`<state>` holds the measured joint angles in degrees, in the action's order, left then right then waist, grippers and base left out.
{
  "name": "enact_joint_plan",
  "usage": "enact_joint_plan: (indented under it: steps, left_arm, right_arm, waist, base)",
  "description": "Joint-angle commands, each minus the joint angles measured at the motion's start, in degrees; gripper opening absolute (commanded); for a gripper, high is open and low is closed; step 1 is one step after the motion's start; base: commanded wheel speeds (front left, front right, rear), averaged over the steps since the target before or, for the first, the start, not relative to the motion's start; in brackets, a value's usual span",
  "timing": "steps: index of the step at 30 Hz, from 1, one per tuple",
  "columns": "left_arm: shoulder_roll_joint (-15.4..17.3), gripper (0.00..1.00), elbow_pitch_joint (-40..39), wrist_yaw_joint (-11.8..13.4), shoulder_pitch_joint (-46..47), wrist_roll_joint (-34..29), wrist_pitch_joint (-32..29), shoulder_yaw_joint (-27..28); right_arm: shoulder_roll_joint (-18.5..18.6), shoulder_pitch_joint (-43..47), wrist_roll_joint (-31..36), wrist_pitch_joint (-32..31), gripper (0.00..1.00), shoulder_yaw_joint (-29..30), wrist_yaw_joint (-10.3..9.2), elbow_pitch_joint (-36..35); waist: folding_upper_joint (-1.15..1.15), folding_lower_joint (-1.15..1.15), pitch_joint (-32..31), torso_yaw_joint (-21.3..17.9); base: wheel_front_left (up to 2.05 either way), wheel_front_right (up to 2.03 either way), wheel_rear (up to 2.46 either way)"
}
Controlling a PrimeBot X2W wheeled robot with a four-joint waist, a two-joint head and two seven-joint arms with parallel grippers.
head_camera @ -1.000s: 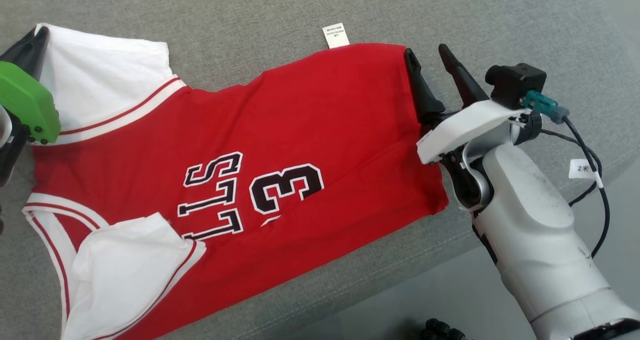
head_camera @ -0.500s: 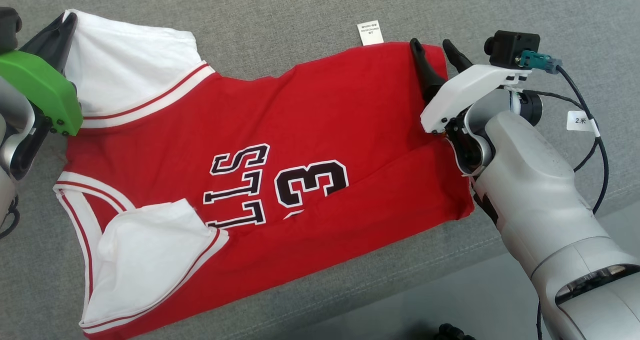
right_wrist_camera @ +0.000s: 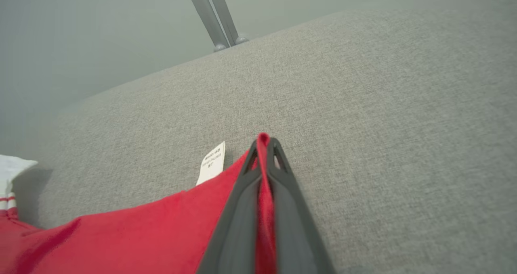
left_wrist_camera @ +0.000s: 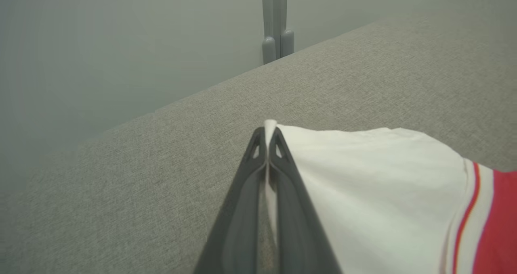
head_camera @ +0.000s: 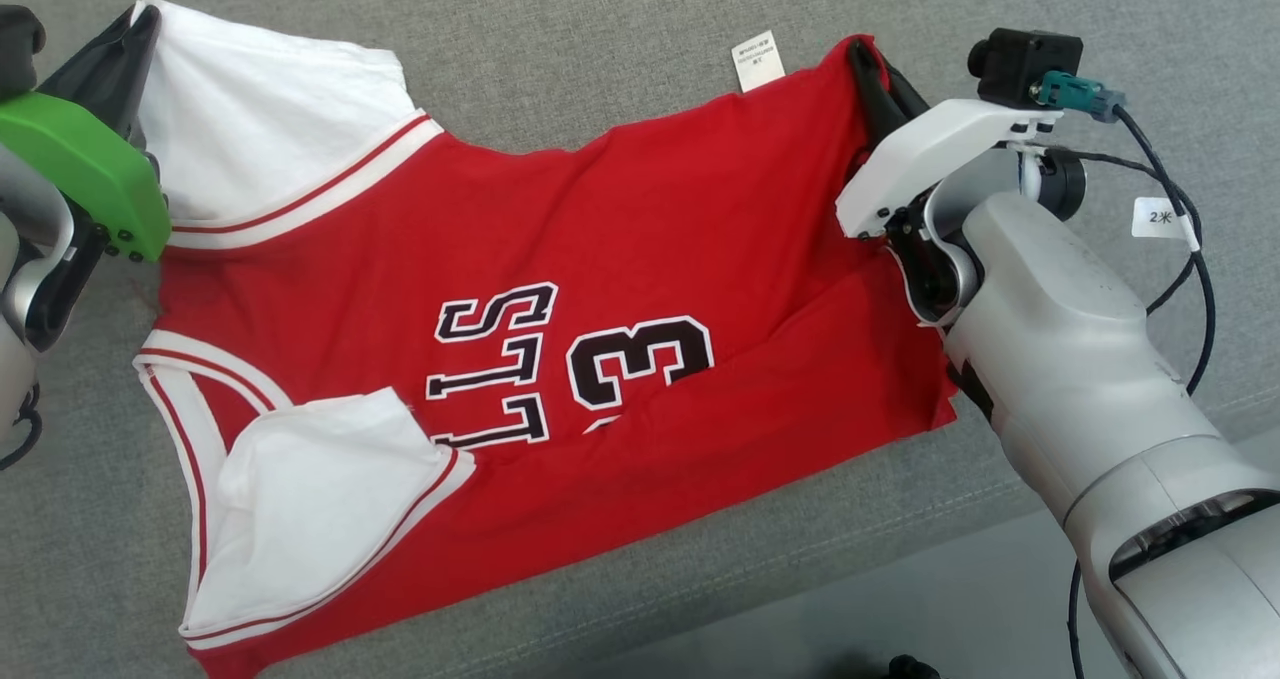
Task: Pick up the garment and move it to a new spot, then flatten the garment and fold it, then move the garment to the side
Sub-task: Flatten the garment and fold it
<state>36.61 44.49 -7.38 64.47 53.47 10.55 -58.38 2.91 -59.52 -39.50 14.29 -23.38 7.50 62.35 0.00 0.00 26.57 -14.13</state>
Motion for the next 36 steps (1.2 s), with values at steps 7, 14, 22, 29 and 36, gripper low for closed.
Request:
enact_joint_plan:
  steps: [7,14,22,29,36]
  left_arm:
    - [-0.99,0.00,-1.51,-0.08,-1.27,1.14,3.38,-0.69]
    - [-0.01,0.00,-7.05,-0.08,-6.99,1.01,4.65,3.50]
    - [-0.52,0.00,-22.41,1.53,-23.65,-5.58,4.59,15.28]
    - [-3.50,0.00,-31.07,2.82,-37.41,-10.09,4.59,22.80]
    - [-8.43,0.00,-34.50,1.98,-48.11,-13.28,4.59,27.58]
  right_arm:
    - [2.74,2.90,2.02,0.98,0.00,-1.36,-0.03,-2.37]
    - [7.13,9.46,2.21,1.01,0.00,0.12,-0.03,-8.76]
    - [10.89,19.60,0.39,1.02,0.00,0.48,-0.02,-17.42]
    - [14.32,25.42,-1.79,1.02,0.00,0.08,-0.02,-20.14]
    - [16.46,28.41,-2.78,1.03,0.00,1.08,-0.02,-20.72]
  waist:
    - [0.00,0.00,-3.15,2.45]
    - [0.00,0.00,-6.18,4.90]
    - [0.00,0.00,-10.27,7.97]
    - [0.00,0.00,-12.03,10.31]
    - [0.00,0.00,-13.19,12.70]
  base:
    - [0.00,0.00,0.00]
    - [0.00,0.00,0.00]
    - [0.00,0.00,0.00]
    - [0.00,0.00,0.00]
    - [0.00,0.00,0.00]
